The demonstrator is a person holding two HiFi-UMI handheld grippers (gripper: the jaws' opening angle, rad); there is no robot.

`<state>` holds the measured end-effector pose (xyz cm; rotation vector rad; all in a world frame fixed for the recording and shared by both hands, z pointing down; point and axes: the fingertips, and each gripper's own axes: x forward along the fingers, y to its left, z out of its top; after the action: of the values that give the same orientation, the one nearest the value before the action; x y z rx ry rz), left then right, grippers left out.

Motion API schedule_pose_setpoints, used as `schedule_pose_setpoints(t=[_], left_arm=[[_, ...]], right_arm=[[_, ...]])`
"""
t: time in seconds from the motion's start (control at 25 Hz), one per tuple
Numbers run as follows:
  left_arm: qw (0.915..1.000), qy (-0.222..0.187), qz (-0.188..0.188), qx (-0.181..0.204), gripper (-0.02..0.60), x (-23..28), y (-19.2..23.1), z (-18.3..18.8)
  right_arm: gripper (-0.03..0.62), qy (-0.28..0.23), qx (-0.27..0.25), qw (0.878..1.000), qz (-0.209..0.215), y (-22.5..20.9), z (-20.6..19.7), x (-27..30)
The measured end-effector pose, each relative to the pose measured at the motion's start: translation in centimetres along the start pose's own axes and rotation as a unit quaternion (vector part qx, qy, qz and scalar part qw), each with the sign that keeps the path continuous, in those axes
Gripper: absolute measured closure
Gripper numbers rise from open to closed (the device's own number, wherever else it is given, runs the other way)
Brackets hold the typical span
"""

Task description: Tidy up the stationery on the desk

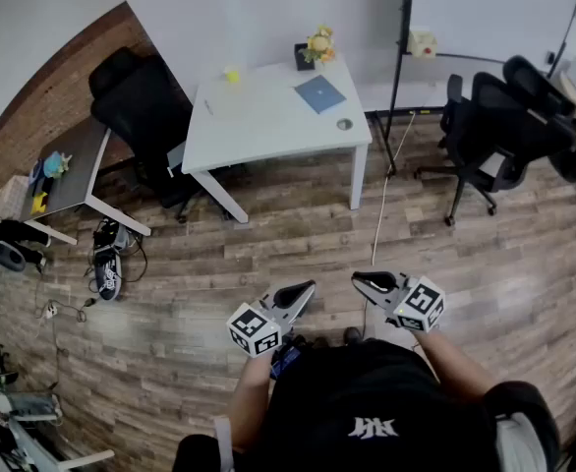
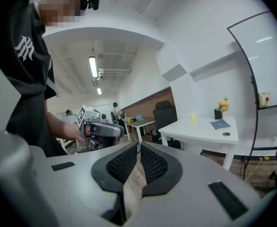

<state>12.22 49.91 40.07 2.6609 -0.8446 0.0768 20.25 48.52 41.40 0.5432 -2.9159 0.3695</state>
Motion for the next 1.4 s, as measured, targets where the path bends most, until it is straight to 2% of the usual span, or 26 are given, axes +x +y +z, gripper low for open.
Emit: schedule_pose_setpoints(t=[0.32, 0.68, 1.4], left_arm=[[0.9999, 0.003, 0.003, -0.010, 0.581, 0.0, 0.0, -0.5], [0.9999, 0.008, 0.000, -0.011, 0.581, 0.4, -0.2, -0.6], [0.9997, 0.017, 0.014, -0.013, 0.581, 1.4, -0.7, -0.6]], right_arm=[[0.545, -0.001, 0.014, 1.000, 0.013, -0.2, -0.5, -0.3], [0.545, -0.003, 0.006, 1.000, -0.005, -0.8, -0.5, -0.6], [0.545, -0.029, 0.023, 0.999, -0.005, -2.0, -0.2, -2.6]])
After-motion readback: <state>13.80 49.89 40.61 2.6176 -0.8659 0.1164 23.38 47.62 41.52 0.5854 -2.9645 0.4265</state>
